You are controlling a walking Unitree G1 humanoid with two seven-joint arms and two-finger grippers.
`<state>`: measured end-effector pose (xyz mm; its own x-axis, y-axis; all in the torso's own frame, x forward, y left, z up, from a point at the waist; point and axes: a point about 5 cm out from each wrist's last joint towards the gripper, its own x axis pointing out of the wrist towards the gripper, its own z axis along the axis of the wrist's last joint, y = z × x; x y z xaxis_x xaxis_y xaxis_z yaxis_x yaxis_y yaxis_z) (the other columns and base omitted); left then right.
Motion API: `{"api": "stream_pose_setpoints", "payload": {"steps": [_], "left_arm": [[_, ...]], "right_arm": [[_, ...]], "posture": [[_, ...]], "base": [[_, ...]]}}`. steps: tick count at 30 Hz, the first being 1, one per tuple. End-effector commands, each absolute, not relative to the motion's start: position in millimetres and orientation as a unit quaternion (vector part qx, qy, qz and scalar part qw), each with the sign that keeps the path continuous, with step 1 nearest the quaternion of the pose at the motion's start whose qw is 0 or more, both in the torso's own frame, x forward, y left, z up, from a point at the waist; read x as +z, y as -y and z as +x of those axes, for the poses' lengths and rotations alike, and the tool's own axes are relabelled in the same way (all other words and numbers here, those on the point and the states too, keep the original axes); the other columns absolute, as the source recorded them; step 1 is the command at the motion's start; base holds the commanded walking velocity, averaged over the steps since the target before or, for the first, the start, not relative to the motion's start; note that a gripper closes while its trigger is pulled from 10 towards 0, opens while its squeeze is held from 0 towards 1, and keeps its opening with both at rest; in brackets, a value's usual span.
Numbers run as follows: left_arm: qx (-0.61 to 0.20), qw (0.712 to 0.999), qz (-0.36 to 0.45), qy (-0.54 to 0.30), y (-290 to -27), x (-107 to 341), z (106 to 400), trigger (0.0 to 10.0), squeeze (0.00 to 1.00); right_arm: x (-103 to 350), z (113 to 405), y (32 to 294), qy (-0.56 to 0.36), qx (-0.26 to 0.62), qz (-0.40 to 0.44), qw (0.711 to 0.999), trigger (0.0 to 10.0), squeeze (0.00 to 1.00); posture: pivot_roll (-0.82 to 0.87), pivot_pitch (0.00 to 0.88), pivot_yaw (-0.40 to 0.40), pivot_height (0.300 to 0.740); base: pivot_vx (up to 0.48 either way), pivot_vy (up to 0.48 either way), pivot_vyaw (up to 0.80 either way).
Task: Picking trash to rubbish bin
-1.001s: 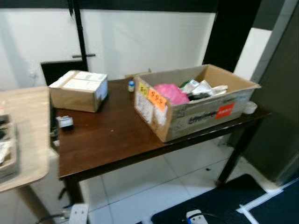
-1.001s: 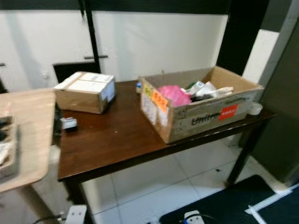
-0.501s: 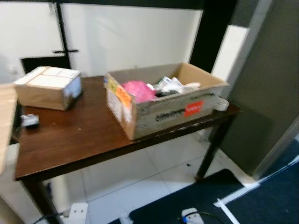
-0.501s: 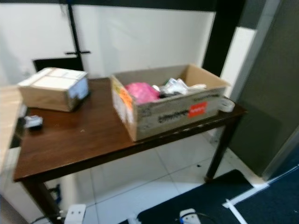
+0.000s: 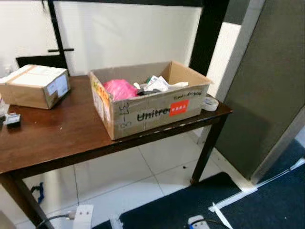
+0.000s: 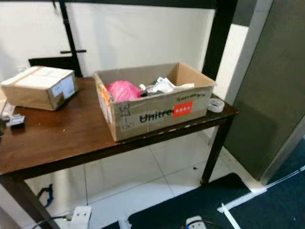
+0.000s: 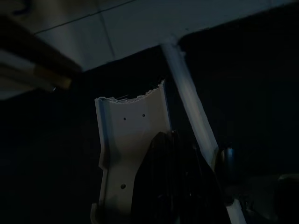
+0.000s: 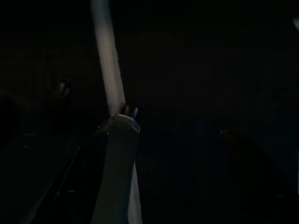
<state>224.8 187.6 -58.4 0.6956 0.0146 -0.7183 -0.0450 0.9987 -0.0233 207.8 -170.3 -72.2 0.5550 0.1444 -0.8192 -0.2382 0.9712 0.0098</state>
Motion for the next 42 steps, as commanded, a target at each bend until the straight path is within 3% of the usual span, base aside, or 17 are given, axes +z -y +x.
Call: {"api": "stream_pose_setpoints", "payload": {"steps": [1,9,42], "left_arm": [[0.013,0.917,-0.016,-0.397,-187.6,-61.0,221.0,10.0,0.0],[0.012,0.918,-0.015,-0.396,-187.7,-60.0,222.5,10.0,0.0],[0.011,0.92,-0.018,-0.391,-187.4,-56.6,228.3,10.0,0.0]], "right_arm": [[-72.4,206.6,176.3,-0.463,0.102,-0.056,0.879,10.0,0.0],[-72.1,207.4,176.1,-0.462,0.1,-0.055,0.879,10.0,0.0],[-72.6,206.9,175.7,-0.463,0.084,-0.042,0.882,10.0,0.0]], "posture": [[0.01,0.064,-0.028,0.74],[0.01,0.066,-0.025,0.74],[0.01,0.081,-0.019,0.74]], "base": [[0.0,-0.304,0.8],[0.0,-0.297,0.8],[0.0,-0.333,0.0]]}}
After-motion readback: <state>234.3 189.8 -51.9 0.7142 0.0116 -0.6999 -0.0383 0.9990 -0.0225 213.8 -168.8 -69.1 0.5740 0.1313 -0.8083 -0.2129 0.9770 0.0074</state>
